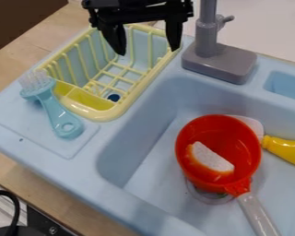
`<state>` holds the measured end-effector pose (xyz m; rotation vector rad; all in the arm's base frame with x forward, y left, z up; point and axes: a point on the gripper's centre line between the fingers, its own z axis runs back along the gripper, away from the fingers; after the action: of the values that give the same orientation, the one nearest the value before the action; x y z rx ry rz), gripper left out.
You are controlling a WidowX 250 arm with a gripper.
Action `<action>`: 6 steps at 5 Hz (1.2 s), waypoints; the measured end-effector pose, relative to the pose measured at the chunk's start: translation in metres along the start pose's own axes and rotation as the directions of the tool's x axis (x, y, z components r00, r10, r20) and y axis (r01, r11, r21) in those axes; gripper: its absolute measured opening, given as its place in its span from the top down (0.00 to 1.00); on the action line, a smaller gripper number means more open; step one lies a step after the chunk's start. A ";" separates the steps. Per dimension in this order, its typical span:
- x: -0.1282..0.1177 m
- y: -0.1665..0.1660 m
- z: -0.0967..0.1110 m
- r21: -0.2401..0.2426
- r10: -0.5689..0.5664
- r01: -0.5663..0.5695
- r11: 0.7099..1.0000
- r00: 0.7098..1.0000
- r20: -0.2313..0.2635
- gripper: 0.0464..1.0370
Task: Move the brush in the right pot
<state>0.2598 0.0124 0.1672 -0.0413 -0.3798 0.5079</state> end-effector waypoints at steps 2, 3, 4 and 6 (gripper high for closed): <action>-0.007 0.008 0.008 0.056 0.119 -0.119 0.991 0.993 0.011 0.04; -0.016 0.022 0.019 0.107 0.313 -0.311 0.944 0.950 -0.005 0.04; -0.028 0.040 0.036 0.141 0.434 -0.437 0.888 0.899 0.054 0.04; -0.050 0.078 0.027 0.132 0.554 -0.565 0.814 0.825 0.116 0.04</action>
<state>0.1735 0.0547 0.1647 0.0241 -0.3947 1.1319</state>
